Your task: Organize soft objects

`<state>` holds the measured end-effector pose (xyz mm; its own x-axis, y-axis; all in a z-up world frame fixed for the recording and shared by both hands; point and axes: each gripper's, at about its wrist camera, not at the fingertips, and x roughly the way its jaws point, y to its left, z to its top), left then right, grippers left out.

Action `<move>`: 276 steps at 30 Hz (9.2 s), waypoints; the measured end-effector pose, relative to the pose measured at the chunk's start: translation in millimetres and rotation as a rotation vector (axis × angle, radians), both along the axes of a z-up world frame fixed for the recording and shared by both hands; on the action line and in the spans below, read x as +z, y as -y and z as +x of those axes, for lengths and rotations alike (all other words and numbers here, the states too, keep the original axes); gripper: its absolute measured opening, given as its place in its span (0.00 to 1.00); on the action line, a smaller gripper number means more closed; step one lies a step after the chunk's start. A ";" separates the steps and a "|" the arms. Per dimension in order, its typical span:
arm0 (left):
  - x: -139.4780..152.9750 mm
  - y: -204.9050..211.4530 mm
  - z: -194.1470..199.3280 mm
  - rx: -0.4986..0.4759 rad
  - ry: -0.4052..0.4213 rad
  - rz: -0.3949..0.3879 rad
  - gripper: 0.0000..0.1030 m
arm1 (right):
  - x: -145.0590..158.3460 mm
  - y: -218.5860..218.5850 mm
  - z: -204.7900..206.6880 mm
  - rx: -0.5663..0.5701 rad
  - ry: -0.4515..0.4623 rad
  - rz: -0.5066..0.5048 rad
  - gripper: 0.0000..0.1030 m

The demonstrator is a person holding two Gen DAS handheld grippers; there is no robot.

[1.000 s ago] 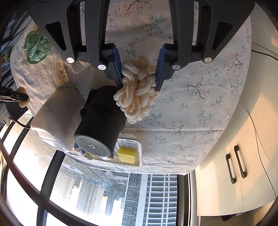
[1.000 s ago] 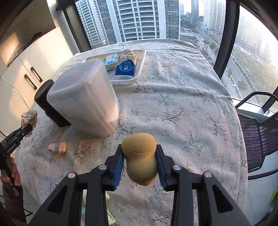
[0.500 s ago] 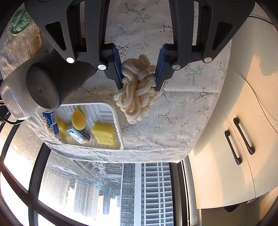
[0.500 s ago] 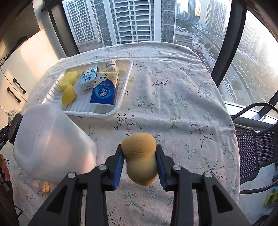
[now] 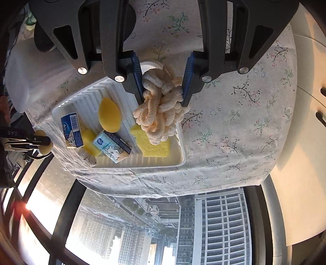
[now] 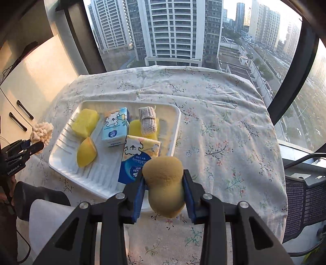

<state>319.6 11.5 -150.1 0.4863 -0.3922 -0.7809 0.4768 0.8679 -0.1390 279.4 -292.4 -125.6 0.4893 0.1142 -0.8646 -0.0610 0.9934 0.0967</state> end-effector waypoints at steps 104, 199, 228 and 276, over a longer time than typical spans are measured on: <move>-33.5 22.7 -261.1 -0.080 -0.034 0.091 0.54 | -50.7 -79.4 -311.4 0.162 -0.159 0.013 0.65; -30.2 43.0 39.7 -0.028 -0.007 0.167 0.46 | -22.0 -124.4 128.5 0.375 -0.280 -0.083 0.31; 0.8 33.0 32.7 0.056 -0.017 0.078 0.62 | 3.6 -137.9 101.8 0.367 -0.177 -0.186 0.55; 6.2 -69.3 -247.0 0.378 0.076 0.012 0.62 | 19.5 -80.0 -293.6 -0.027 0.112 0.007 0.69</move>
